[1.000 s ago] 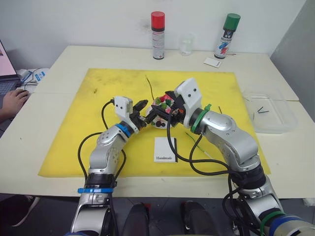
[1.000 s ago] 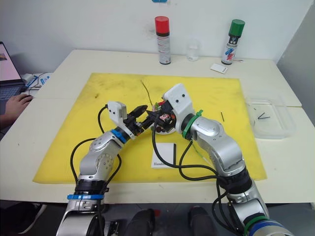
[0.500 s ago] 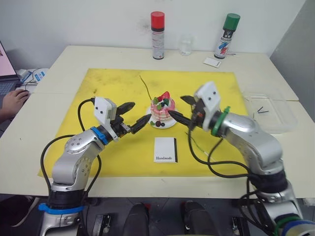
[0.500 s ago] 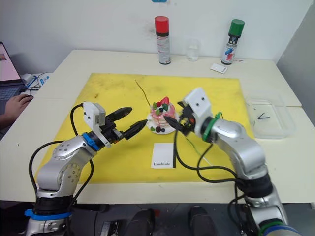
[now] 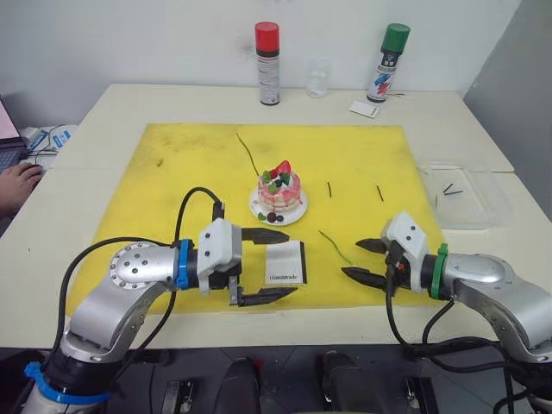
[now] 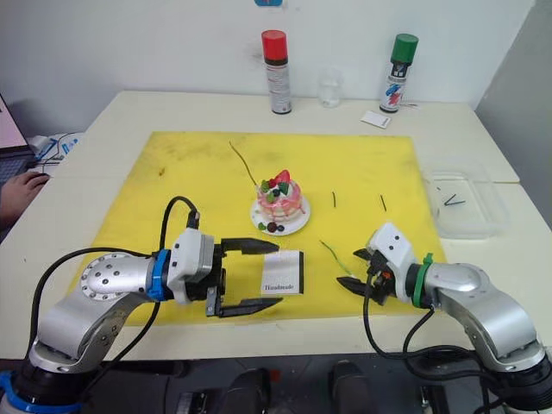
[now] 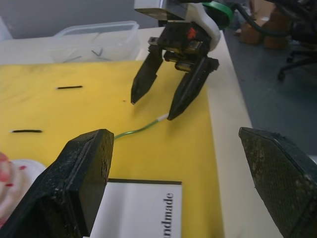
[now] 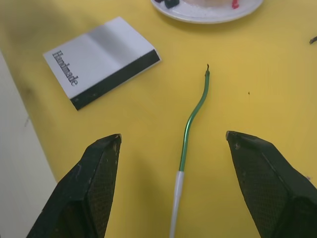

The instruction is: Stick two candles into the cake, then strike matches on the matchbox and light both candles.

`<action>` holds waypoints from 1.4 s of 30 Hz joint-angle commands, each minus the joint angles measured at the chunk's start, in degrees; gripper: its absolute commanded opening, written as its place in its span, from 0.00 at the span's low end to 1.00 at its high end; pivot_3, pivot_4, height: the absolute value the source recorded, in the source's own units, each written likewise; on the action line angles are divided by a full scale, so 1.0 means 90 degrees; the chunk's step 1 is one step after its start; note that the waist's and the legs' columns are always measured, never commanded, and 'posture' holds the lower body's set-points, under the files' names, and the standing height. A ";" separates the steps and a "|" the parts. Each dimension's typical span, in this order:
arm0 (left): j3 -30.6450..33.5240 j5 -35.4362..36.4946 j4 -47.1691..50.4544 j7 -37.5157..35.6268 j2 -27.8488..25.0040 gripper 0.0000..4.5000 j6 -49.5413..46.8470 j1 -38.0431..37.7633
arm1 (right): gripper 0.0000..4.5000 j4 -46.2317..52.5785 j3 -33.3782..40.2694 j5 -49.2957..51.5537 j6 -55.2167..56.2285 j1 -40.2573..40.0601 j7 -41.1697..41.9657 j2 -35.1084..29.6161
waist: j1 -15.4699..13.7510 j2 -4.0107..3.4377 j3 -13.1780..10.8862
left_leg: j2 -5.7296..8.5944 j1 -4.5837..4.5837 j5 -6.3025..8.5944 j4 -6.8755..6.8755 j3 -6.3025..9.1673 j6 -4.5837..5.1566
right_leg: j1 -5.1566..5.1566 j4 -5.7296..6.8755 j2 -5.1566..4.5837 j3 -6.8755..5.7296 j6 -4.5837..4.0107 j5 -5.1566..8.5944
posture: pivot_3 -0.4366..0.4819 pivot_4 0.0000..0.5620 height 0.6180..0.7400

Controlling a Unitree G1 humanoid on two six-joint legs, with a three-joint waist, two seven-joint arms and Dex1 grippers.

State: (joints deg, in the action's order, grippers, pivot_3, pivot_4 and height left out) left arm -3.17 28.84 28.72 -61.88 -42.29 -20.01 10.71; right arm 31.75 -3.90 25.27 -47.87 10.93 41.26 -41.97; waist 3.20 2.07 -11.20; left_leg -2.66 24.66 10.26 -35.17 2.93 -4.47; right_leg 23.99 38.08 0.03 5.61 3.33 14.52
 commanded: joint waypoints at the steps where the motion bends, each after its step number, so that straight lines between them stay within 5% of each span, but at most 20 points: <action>1: 0.0118 0.0006 0.0135 -0.0065 -0.0055 1.00 0.0230 -0.0116 | 0.79 0.0027 -0.0133 -0.0241 0.0222 -0.0095 -0.0041 -0.0088 | -0.0002 0.0000 0.0000 | 0.0000 0.0000 0.0000 -0.0001 0.0000 0.0000 | 0.0000 0.0000 0.0000 0.0001 0.0000 0.0000 | 0.48 0.27 1.00; 9: 0.0073 -0.0031 0.0219 0.0287 0.0115 1.00 0.0237 -0.0178 | 0.75 -0.0272 -0.0368 -0.0723 0.0248 -0.0058 -0.0389 0.0016 | -0.0006 0.0000 0.0000 | 0.0001 0.0001 0.0000 -0.0005 -0.0001 0.0000 | -0.0002 0.0000 0.0000 0.0002 0.0003 -0.0001 | 0.48 0.27 1.00; 20: -0.0050 -0.0046 0.0388 0.0642 0.0282 1.00 0.0109 -0.0073 | 0.00 -0.0155 -0.0217 -0.0634 -0.0129 -0.0254 -0.0355 -0.0224 | -0.0045 0.0002 0.0002 | 0.0001 0.0000 0.0000 -0.0032 0.0004 0.0000 | -0.0023 -0.0004 -0.0001 -0.0001 0.0009 -0.0005 | 0.48 0.27 1.00; 25: -0.0201 -0.0115 0.0331 0.0780 0.0495 1.00 0.0124 0.0124 | 0.00 -0.0008 0.0870 -0.0010 -0.0653 -0.0249 -0.0336 -0.0216 | -0.0062 0.0002 0.0002 | 0.0002 0.0000 0.0002 -0.0085 0.0005 0.0003 | -0.0047 -0.0003 -0.0001 0.0003 0.0016 -0.0009 | 0.48 0.27 1.00; 29: -0.0433 -0.0136 0.0326 0.0810 0.0724 1.00 0.0138 0.0289 | 0.00 -0.0528 0.1652 0.0061 -0.0295 -0.0427 0.0417 -0.1090 | -0.0091 -0.0004 0.0002 | 0.0006 0.0000 -0.0003 -0.0093 0.0003 0.0011 | -0.0055 -0.0005 -0.0003 0.0009 0.0017 -0.0010 | 0.48 0.27 1.00; 33: -0.0655 -0.0249 0.0194 0.0779 0.0882 1.00 0.0266 0.0415 | 0.00 -0.1230 0.1925 -0.0283 0.0818 -0.1132 0.1256 -0.1844 | -0.0114 -0.0004 0.0002 | 0.0005 -0.0002 -0.0002 -0.0088 0.0003 0.0011 | -0.0059 -0.0007 -0.0002 0.0004 0.0017 -0.0010 | 0.48 0.27 1.00; 42: -0.0753 -0.0224 0.0305 0.0985 0.1113 1.00 0.0113 0.0441 | 0.00 -0.1505 0.1913 -0.0657 0.1214 -0.1674 0.1447 -0.2159 | -0.0091 -0.0015 0.0008 | 0.0004 -0.0003 0.0000 -0.0095 -0.0001 0.0016 | -0.0061 -0.0003 -0.0001 0.0008 0.0023 -0.0013 | 0.48 0.27 1.00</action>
State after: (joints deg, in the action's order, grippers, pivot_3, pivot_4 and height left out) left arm -9.70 26.45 28.96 -53.52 -32.39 -19.11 15.00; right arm 17.72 12.16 19.77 -37.81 -4.12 53.88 -60.25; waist 2.39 1.94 -11.12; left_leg -2.62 24.63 10.26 -36.04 2.93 -4.32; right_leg 23.44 38.05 0.02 5.69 3.54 14.40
